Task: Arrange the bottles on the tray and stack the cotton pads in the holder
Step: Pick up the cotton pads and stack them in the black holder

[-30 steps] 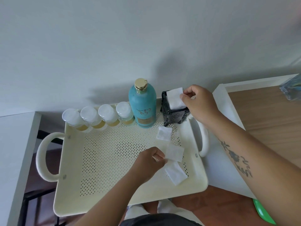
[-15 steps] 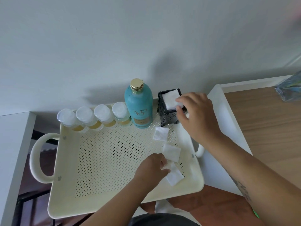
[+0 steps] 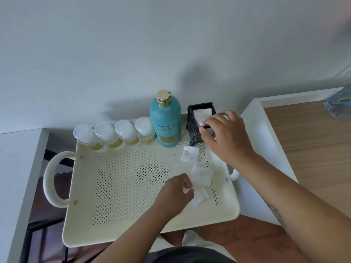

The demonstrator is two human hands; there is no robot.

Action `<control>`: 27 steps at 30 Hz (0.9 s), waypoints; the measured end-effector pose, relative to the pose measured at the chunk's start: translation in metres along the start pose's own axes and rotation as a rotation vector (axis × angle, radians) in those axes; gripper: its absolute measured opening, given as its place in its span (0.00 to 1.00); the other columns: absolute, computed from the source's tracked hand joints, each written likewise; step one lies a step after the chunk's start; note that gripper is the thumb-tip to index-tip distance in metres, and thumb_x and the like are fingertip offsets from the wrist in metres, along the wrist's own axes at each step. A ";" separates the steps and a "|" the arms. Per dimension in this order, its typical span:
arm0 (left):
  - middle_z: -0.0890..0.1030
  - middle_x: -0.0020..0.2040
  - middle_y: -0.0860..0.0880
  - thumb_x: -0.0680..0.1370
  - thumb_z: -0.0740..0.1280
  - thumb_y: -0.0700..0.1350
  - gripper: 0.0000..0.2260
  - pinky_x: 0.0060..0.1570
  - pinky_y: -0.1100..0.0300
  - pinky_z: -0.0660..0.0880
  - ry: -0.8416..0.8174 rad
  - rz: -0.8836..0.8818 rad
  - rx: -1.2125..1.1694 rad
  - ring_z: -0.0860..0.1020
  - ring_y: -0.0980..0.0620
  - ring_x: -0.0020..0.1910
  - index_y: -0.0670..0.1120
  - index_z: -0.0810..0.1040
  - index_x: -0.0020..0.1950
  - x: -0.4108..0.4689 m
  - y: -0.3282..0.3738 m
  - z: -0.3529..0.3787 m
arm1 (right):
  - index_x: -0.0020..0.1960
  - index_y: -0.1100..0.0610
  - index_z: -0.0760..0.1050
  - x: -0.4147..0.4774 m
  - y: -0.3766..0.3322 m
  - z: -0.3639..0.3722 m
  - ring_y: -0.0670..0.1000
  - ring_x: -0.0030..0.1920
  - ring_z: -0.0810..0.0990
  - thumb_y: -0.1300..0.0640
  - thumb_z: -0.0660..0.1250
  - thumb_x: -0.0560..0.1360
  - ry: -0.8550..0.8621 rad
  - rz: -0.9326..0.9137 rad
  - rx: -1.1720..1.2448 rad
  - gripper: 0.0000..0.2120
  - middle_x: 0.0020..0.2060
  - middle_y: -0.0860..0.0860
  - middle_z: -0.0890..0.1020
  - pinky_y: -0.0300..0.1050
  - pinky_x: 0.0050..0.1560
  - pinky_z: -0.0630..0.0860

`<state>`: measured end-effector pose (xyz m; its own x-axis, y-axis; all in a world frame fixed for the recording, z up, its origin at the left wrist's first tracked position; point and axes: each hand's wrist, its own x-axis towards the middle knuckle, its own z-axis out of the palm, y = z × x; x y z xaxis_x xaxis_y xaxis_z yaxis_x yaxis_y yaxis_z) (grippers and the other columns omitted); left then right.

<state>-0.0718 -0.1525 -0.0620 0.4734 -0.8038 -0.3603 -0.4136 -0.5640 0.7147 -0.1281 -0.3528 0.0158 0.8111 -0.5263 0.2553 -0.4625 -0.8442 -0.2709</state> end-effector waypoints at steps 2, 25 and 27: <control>0.78 0.42 0.57 0.75 0.70 0.46 0.04 0.36 0.74 0.70 0.025 -0.016 -0.062 0.74 0.65 0.37 0.51 0.75 0.45 0.001 0.002 -0.011 | 0.49 0.53 0.80 0.000 0.000 0.001 0.58 0.58 0.74 0.49 0.63 0.76 0.000 0.005 -0.007 0.11 0.48 0.46 0.83 0.51 0.52 0.69; 0.84 0.41 0.53 0.77 0.69 0.50 0.02 0.39 0.67 0.77 0.136 0.109 -0.511 0.79 0.61 0.38 0.54 0.81 0.48 0.033 0.062 -0.091 | 0.50 0.47 0.80 -0.031 -0.021 -0.027 0.38 0.43 0.77 0.48 0.66 0.76 -0.113 0.302 0.672 0.07 0.41 0.40 0.82 0.28 0.40 0.72; 0.84 0.42 0.52 0.77 0.69 0.49 0.02 0.40 0.67 0.78 0.119 0.111 -0.550 0.80 0.59 0.39 0.53 0.81 0.48 0.035 0.064 -0.091 | 0.47 0.46 0.79 -0.030 -0.020 -0.028 0.37 0.39 0.78 0.49 0.67 0.75 -0.189 0.352 0.717 0.03 0.39 0.41 0.82 0.26 0.37 0.70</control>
<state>-0.0104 -0.1996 0.0257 0.5478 -0.8077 -0.2179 -0.0158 -0.2704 0.9626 -0.1533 -0.3229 0.0396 0.7377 -0.6678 -0.0987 -0.4116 -0.3291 -0.8499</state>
